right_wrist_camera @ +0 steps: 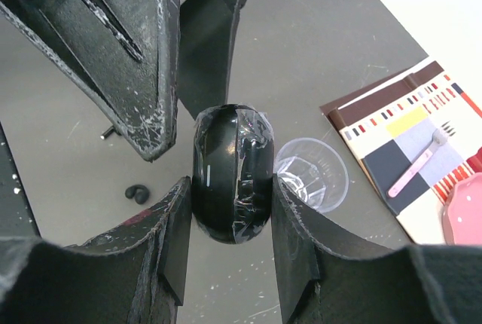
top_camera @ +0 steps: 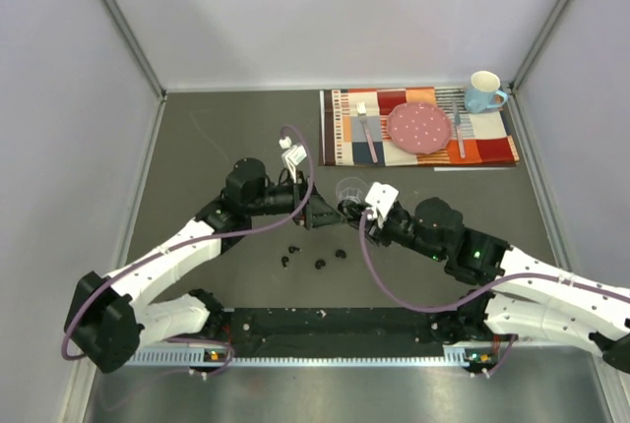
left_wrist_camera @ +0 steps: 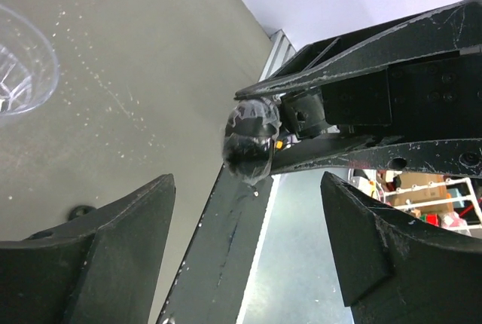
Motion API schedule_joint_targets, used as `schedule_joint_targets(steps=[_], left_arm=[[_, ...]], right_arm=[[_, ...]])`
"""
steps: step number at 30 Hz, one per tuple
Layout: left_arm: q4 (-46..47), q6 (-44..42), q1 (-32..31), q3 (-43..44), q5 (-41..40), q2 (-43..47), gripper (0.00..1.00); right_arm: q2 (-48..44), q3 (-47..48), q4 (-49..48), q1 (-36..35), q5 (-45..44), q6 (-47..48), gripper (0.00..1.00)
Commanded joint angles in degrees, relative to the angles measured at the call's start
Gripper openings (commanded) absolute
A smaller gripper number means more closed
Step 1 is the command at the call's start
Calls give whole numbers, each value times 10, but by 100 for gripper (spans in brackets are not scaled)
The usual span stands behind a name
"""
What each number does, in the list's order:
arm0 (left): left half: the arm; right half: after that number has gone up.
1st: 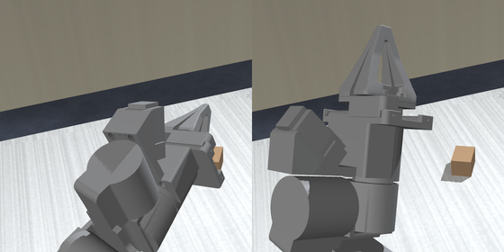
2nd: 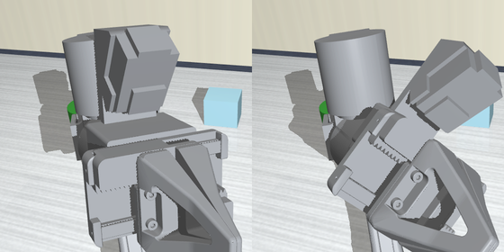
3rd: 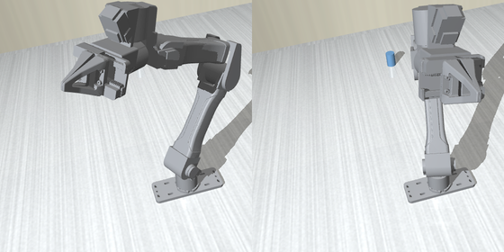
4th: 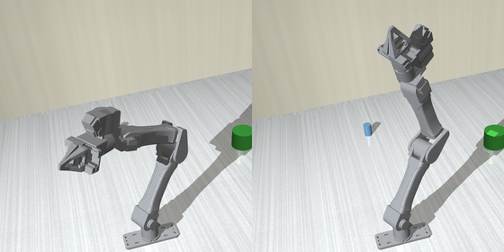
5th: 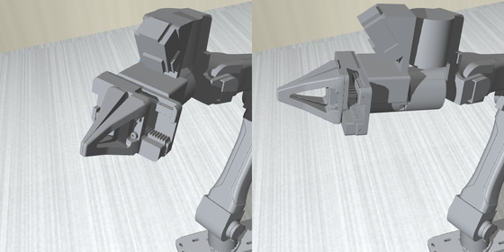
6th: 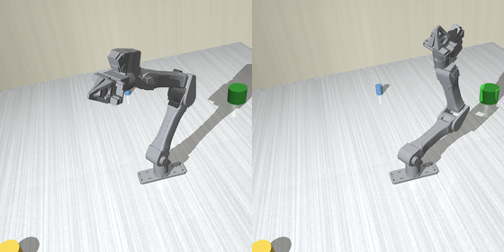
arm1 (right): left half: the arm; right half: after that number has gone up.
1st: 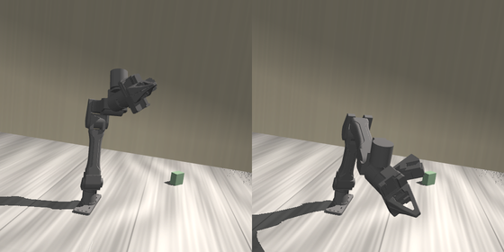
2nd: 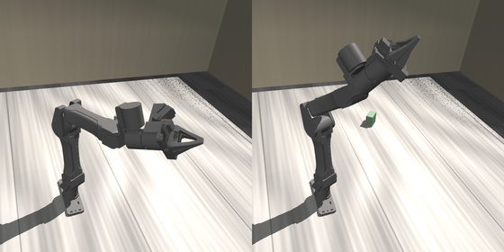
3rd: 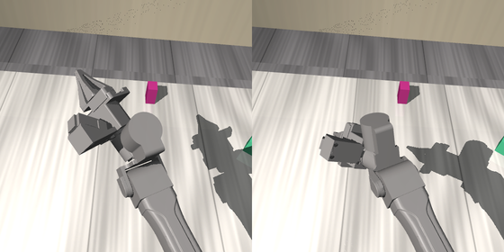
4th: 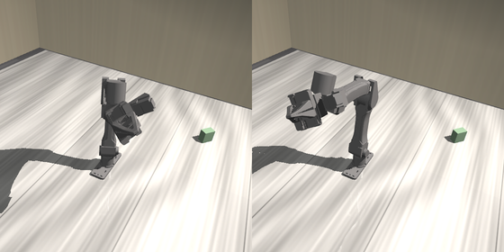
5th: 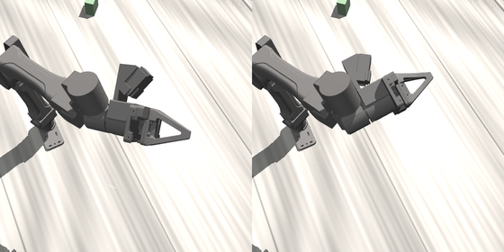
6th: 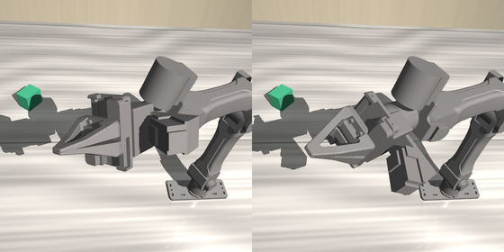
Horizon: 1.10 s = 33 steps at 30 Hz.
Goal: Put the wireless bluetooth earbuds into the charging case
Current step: Pick up the charging case at the center of the board.
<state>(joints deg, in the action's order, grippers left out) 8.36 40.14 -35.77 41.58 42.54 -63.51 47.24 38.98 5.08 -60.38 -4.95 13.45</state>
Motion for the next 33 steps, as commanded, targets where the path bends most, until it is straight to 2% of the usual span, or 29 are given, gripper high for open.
schedule_joint_targets(steps=[1,13,22,25,26,29,30,32,33], left_arm=[[61,16,-17,13,-13,-8,82],[59,17,-37,24,-34,-27,60],[58,17,-42,34,-27,-44,57],[58,17,-44,34,-26,-46,49],[58,17,-45,33,-26,-46,41],[60,16,-46,35,-25,-49,29],[61,16,-46,37,-24,-50,15],[60,15,-46,39,-21,-54,9],[59,15,-46,39,-21,-56,1]], right_arm=[[-16,-7,-46,-8,20,-20,0],[-16,-14,-60,-8,20,-33,0],[-14,-18,-70,-8,16,-32,0],[-13,-18,-70,-9,14,-29,0],[-13,-18,-70,-8,16,-29,0],[-14,-19,-69,-8,18,-28,0],[-15,-19,-69,-8,18,-28,0],[-14,-19,-68,-8,17,-29,0],[-14,-17,-68,-9,15,-31,5]])
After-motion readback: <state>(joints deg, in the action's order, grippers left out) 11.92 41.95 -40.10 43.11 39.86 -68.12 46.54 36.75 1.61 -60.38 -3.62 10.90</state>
